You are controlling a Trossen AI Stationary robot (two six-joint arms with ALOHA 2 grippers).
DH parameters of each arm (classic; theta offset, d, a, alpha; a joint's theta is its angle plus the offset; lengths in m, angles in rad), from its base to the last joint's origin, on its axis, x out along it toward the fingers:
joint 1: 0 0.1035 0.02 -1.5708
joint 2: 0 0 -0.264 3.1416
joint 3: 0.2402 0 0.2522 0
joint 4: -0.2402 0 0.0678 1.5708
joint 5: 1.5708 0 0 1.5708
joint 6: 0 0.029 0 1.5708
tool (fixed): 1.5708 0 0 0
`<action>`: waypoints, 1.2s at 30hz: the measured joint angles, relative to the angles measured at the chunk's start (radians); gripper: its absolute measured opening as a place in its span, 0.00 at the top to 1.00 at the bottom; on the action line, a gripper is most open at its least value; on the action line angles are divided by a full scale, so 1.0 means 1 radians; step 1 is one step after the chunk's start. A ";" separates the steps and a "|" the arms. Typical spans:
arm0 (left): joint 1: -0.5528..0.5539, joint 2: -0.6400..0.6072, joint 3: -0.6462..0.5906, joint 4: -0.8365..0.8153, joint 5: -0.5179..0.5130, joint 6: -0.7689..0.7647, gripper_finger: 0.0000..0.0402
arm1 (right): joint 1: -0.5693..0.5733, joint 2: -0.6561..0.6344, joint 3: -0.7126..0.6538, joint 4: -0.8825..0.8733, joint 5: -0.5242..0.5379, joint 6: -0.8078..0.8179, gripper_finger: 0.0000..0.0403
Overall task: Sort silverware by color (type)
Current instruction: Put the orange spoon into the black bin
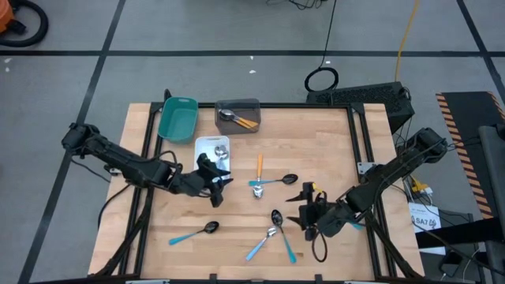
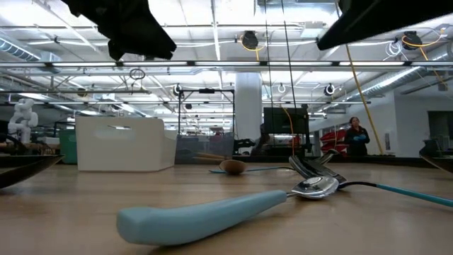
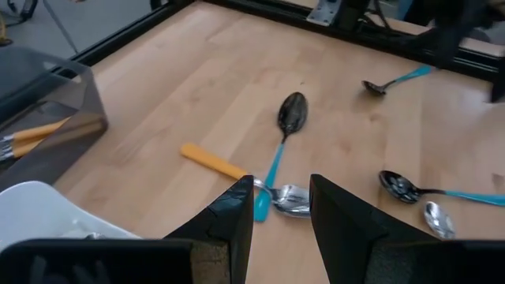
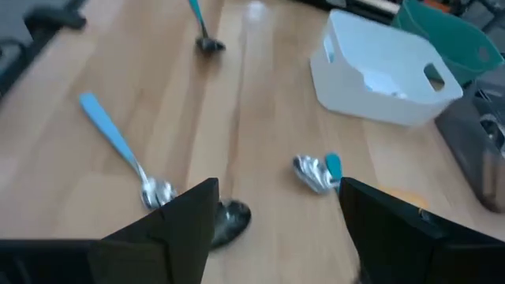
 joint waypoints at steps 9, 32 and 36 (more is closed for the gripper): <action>-0.039 0.000 0.000 0.012 0.000 0.012 0.69 | 0.000 -0.014 0.000 -0.150 -0.001 0.108 0.36; -0.047 0.000 0.000 0.010 0.000 0.044 0.69 | 0.002 -0.080 0.000 -0.517 -0.108 0.473 0.36; -0.047 0.000 0.000 0.010 0.000 0.044 0.69 | 0.002 -0.080 0.000 -0.525 -0.107 0.487 0.36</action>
